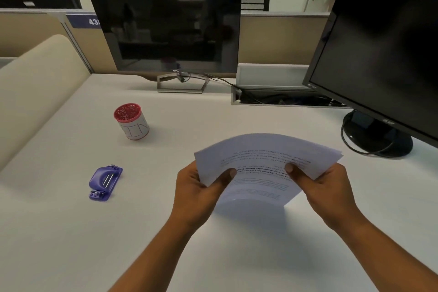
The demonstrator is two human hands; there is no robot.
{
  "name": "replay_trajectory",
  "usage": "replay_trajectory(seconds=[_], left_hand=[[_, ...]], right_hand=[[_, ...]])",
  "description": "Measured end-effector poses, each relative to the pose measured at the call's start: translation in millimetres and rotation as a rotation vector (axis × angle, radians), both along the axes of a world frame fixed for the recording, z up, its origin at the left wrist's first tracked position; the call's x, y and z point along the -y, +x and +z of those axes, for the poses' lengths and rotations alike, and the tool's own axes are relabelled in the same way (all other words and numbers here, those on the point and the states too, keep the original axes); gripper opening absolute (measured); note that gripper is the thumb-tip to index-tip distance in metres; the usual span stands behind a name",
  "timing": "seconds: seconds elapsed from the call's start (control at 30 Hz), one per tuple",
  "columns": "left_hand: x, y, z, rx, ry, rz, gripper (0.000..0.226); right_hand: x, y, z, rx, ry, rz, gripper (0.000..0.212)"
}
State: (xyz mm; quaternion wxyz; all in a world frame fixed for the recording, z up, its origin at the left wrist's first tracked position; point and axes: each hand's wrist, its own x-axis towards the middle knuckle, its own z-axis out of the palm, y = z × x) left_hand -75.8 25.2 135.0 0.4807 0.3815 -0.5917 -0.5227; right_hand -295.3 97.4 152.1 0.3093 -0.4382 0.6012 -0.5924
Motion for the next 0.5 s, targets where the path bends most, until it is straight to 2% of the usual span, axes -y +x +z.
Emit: replay_trajectory(seconds=[0.1, 0.3, 0.4, 0.5], left_hand=[[-1, -1, 5, 0.003, -0.023, 0.003, 0.021], [-2, 2, 15, -0.005, -0.135, 0.032, 0.023], [-3, 0, 6, 0.006, -0.047, 0.003, 0.023], [-1, -4, -4, 0.043, 0.055, 0.004, 0.024]], right_hand=[[0, 0, 4, -0.002, -0.022, 0.009, 0.015], [-1, 3, 20, -0.063, -0.108, 0.056, 0.024], [1, 3, 8, -0.081, -0.033, 0.063, 0.023], [1, 0, -6, -0.118, 0.087, 0.08, 0.032]])
